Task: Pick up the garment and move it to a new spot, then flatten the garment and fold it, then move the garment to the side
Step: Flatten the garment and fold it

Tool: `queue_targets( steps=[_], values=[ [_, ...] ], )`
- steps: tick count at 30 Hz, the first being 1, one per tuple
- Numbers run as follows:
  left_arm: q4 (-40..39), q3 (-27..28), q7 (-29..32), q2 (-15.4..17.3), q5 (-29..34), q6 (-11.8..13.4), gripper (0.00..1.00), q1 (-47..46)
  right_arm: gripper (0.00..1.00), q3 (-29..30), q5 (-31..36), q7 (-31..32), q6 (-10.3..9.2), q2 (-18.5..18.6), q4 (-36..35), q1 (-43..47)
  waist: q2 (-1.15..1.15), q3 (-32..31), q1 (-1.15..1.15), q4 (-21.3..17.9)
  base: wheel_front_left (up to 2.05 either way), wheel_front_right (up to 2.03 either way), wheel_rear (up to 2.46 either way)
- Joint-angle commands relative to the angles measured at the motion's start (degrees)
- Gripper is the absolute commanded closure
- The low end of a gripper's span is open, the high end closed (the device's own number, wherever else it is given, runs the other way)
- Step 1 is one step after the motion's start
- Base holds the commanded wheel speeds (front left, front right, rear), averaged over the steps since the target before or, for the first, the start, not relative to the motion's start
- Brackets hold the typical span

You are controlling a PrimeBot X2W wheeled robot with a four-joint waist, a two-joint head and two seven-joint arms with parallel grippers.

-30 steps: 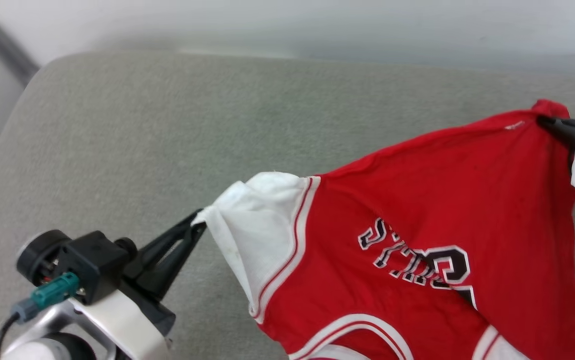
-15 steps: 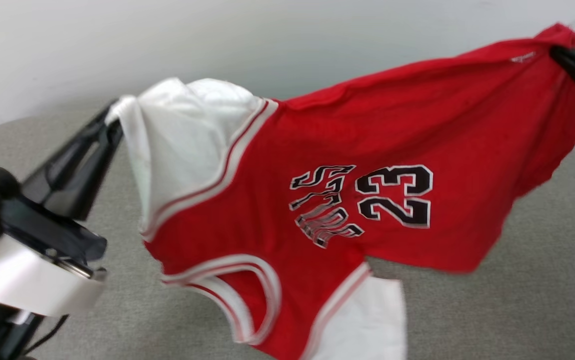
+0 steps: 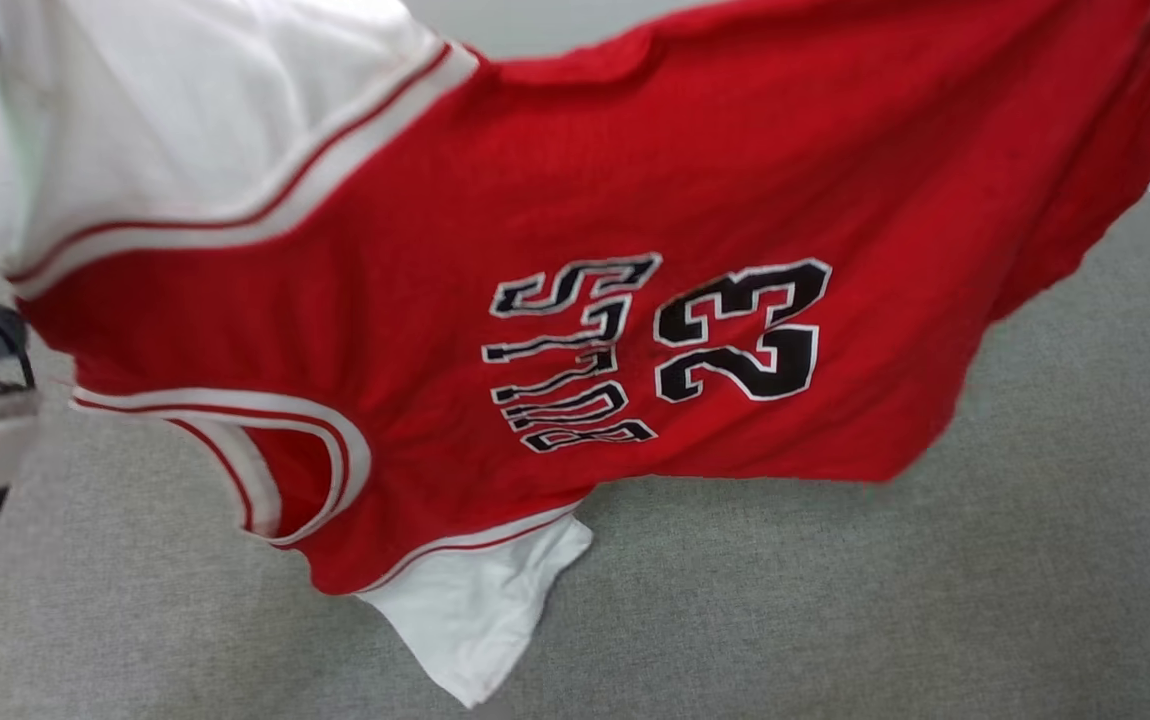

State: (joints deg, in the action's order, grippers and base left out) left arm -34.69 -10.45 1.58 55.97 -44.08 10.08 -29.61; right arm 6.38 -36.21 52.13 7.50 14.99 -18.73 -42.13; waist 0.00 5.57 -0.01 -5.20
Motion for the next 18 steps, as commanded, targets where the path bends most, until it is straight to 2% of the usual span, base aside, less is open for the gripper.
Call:
queue_targets(
  steps=[1,7,12,18],
  values=[
    [0.2,0.4,-0.1,0.3,0.0,-0.3,1.0,-1.1,1.0,0.2,0.5,-0.5,-0.02,-0.4,-0.2,-1.0,0.0,0.4,0.01,-0.1,0.0,0.0,0.0],
    [2.1,1.9,0.3,-0.9,-1.0,0.2,1.0,-8.4,1.0,0.5,2.4,-3.2,-0.02,-0.4,0.0,-4.1,0.0,3.2,0.01,-0.1,0.0,0.0,0.0],
    [5.3,2.4,0.3,-2.2,-1.4,-0.4,1.0,-17.1,1.0,0.8,4.5,-5.3,-0.02,-0.7,0.8,-8.0,0.0,7.7,0.01,0.0,0.0,0.0,0.0],
    [12.6,0.4,1.4,-3.9,-2.4,-4.2,1.0,-31.1,1.0,-0.6,8.2,-9.0,-0.02,0.7,3.0,-15.1,0.0,15.9,0.01,0.6,0.0,0.0,0.0]
  ],
)
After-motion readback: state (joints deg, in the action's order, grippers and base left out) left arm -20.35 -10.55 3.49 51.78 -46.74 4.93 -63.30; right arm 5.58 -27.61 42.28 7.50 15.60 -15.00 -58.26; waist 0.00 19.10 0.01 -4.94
